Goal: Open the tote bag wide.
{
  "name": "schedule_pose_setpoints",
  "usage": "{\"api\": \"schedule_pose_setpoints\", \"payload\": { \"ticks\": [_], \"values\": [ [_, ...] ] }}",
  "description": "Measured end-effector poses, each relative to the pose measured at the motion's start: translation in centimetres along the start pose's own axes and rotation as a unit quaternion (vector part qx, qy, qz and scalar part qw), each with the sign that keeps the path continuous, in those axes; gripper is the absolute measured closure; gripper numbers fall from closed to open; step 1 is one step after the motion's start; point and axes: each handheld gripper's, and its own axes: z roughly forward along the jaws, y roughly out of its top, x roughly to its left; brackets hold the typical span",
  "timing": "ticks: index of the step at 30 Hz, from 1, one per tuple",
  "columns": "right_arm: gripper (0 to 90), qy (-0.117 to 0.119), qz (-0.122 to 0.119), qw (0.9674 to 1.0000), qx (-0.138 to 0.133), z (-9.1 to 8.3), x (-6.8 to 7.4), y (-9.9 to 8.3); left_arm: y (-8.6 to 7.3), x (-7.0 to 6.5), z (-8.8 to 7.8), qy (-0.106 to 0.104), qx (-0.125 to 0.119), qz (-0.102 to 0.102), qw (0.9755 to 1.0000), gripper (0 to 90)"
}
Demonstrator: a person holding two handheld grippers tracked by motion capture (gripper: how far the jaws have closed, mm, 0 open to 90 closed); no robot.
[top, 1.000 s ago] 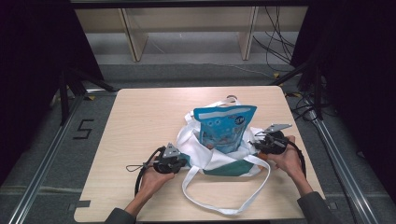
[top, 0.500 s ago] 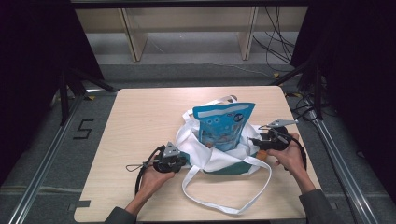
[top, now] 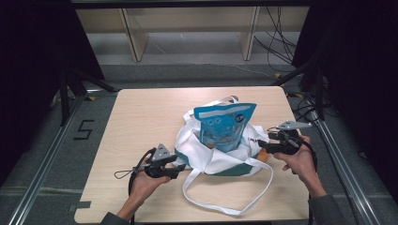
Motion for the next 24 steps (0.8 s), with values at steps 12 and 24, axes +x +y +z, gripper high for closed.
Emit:
{"api": "schedule_pose_setpoints", "payload": {
  "ticks": [12, 24],
  "values": [
    [40.1, 0.01, -0.004, 0.9999, -0.005, -2.0, 0.1, -1.1, -0.7, 0.1, -1.7, 0.021, -0.011, -0.014, 0.9996, 36.8],
    [39.5, 0.001, -0.009, 0.9999, -0.006, -2.5, 0.2, -2.1, -1.7, 1.2, -2.7, 0.038, -0.02, -0.032, 0.9986, 33.8]
  ]
}}
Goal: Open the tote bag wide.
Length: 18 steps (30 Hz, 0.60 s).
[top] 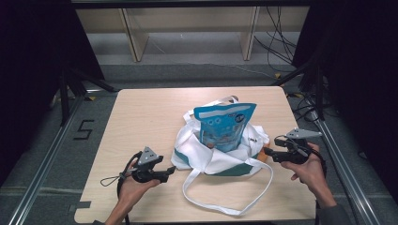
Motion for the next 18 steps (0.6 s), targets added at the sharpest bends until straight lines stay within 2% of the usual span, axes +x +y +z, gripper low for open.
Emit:
{"api": "schedule_pose_setpoints", "payload": {
  "ticks": [1, 2, 4, 6, 9, 10, 11, 15, 16, 18],
  "values": [
    [39.4, 0.004, 0.001, 1.0, 0.0, -0.1, 0.0, 0.0, -0.1, 0.1, -0.1, 0.001, -0.003, -0.004, 1.0, 33.1],
    [39.3, 0.004, 0.0, 1.0, 0.0, -0.2, 0.0, -0.1, -0.1, 0.2, -0.3, 0.002, 0.006, 0.002, 1.0, 32.7],
    [38.7, 0.0, 0.008, 1.0, -0.003, -0.4, 0.1, -0.3, -0.3, 0.4, -0.5, 0.001, 0.001, 0.004, 1.0, 32.1],
    [38.2, -0.001, 0.007, 1.0, -0.007, -0.5, 0.0, -0.5, -0.5, 0.4, -0.5, 0.002, -0.009, -0.013, 0.9999, 31.7],
    [38.0, -0.004, 0.006, 0.9999, -0.009, -0.7, 0.0, -0.8, -0.9, 0.5, -0.8, 0.0, -0.009, -0.021, 0.9997, 31.2],
    [37.9, -0.002, 0.014, 0.9999, -0.005, -0.7, 0.0, -1.0, -0.9, 0.4, -0.8, 0.0, -0.013, -0.025, 0.9996, 30.6],
    [37.9, -0.002, 0.014, 0.9999, -0.005, -0.7, 0.0, -1.0, -1.0, 0.5, -1.0, 0.0, -0.006, -0.02, 0.9998, 30.6],
    [37.5, -0.005, 0.016, 0.9999, 0.001, -0.7, -0.1, -1.7, -1.3, 0.6, -1.3, 0.001, -0.01, -0.029, 0.9995, 29.1],
    [37.4, 0.001, 0.015, 0.9999, 0.008, -0.8, -0.2, -1.9, -1.3, 0.5, -1.4, 0.008, -0.009, -0.032, 0.9994, 28.3],
    [37.4, -0.003, 0.015, 0.9999, 0.005, -0.8, -0.2, -2.1, -1.4, 0.7, -1.6, 0.003, -0.001, -0.024, 0.9997, 27.4]
  ]
}}
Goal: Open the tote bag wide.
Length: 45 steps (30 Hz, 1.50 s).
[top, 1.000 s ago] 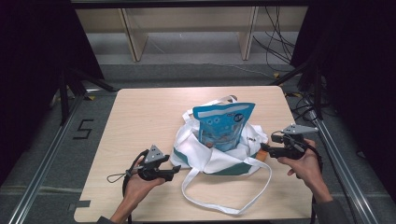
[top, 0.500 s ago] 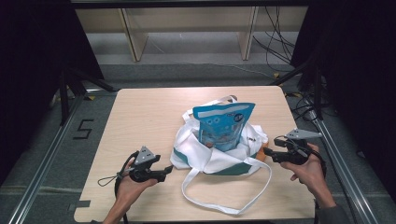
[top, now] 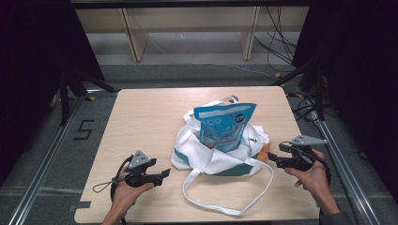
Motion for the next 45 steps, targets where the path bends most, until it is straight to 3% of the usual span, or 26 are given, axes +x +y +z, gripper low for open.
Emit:
{"api": "schedule_pose_setpoints", "payload": {
  "ticks": [1, 3, 4, 12, 14, 17, 22, 26, 27, 30, 31, 34, 35, 44, 45],
  "values": [
    [37.4, -0.003, 0.005, 1.0, -0.001, 0.0, 0.1, -0.4, -0.2, -0.3, 0.1, 0.002, -0.013, -0.018, 0.9997, 27.1],
    [37.4, -0.008, 0.001, 1.0, -0.006, -0.1, 0.0, -0.5, -0.2, -0.3, 0.1, -0.003, -0.019, -0.021, 0.9996, 26.2],
    [37.4, -0.007, 0.01, 0.9999, -0.005, -0.3, 0.1, -0.8, -0.3, -0.4, 0.0, -0.001, -0.021, -0.026, 0.9994, 23.7],
    [36.9, -0.01, 0.014, 0.9998, 0.003, -0.6, 0.5, -2.2, -1.3, -0.6, -0.6, 0.001, -0.02, -0.033, 0.9993, 18.6],
    [36.8, -0.017, 0.012, 0.9998, -0.001, -0.7, 0.7, -2.7, -1.6, -0.8, -0.9, 0.001, -0.025, -0.037, 0.999, 15.2],
    [36.7, -0.046, 0.007, 0.9988, 0.018, -1.1, 1.4, -3.8, -1.9, -1.2, -1.4, 0.004, -0.033, -0.031, 0.999, 15.1],
    [36.5, -0.026, 0.014, 0.9992, 0.028, -1.9, 2.2, -5.1, -2.2, -1.5, -1.8, 0.004, -0.03, -0.032, 0.999, 15.0],
    [36.1, -0.027, 0.013, 0.9995, 0.011, -2.7, 2.9, -5.7, -2.6, -2.2, -1.9, 0.0, -0.024, -0.019, 0.9995, 15.0],
    [35.6, -0.017, 0.021, 0.9996, 0.007, -2.8, 3.2, -6.1, -2.8, -2.5, -2.0, -0.004, -0.021, -0.012, 0.9997, 15.0],
    [35.0, -0.024, 0.017, 0.9995, 0.009, -3.0, 3.5, -6.5, -3.0, -2.9, -2.0, -0.007, -0.019, -0.011, 0.9997, 15.0],
    [34.9, -0.012, 0.021, 0.9995, 0.019, -3.0, 3.7, -6.9, -3.2, -3.2, -2.1, -0.005, -0.011, -0.006, 0.9999, 15.0],
    [34.9, -0.018, 0.011, 0.9996, 0.018, -3.1, 3.8, -7.2, -3.4, -3.5, -2.0, -0.005, -0.011, 0.0, 0.9999, 15.0],
    [34.9, -0.011, 0.011, 0.9997, 0.02, -3.2, 3.9, -7.4, -3.4, -3.6, -2.1, -0.001, -0.012, 0.008, 0.9999, 15.1],
    [34.6, -0.009, 0.008, 0.9997, 0.022, -3.4, 4.3, -8.2, -3.5, -3.9, -2.0, 0.005, -0.009, 0.006, 0.9999, 15.1],
    [34.6, -0.004, 0.028, 0.9994, 0.021, -3.3, 4.6, -8.3, -3.5, -3.8, -2.0, 0.009, -0.008, 0.005, 0.9999, 15.1]
  ]
}}
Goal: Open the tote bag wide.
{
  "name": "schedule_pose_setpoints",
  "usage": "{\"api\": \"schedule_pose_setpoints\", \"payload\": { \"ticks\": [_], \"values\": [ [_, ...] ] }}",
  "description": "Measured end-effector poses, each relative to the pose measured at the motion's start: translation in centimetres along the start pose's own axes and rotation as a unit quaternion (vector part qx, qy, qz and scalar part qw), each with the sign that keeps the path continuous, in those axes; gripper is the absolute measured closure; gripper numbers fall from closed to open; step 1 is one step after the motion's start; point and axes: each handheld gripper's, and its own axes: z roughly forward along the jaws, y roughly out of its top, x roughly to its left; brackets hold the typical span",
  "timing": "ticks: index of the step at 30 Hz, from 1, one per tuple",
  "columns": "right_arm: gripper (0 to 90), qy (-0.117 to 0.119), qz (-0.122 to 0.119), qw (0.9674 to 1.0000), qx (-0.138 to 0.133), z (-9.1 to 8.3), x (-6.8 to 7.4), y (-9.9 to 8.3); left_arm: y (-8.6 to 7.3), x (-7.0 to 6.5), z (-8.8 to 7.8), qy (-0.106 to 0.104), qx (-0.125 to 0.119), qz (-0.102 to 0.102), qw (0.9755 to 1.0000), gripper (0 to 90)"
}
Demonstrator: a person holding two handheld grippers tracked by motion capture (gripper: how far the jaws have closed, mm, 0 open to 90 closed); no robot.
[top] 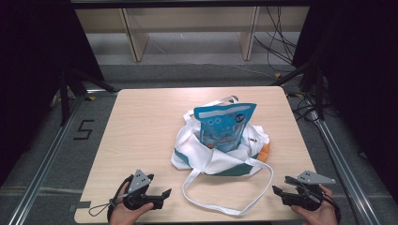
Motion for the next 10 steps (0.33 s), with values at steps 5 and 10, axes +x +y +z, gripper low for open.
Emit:
{"api": "schedule_pose_setpoints", "payload": {
  "ticks": [5, 10],
  "values": [
    [34.6, -0.003, -0.025, 0.9997, 0.001, 0.12, -0.14, 0.07, 0.05, 0.03, 0.01, 0.002, 0.003, 0.007, 1.0, 15.1],
    [34.6, -0.005, -0.027, 0.9996, 0.002, 0.16, -0.3, 0.06, 0.1, 0.48, 0.18, 0.004, 0.016, 0.025, 0.9996, 15.1]
  ]
}}
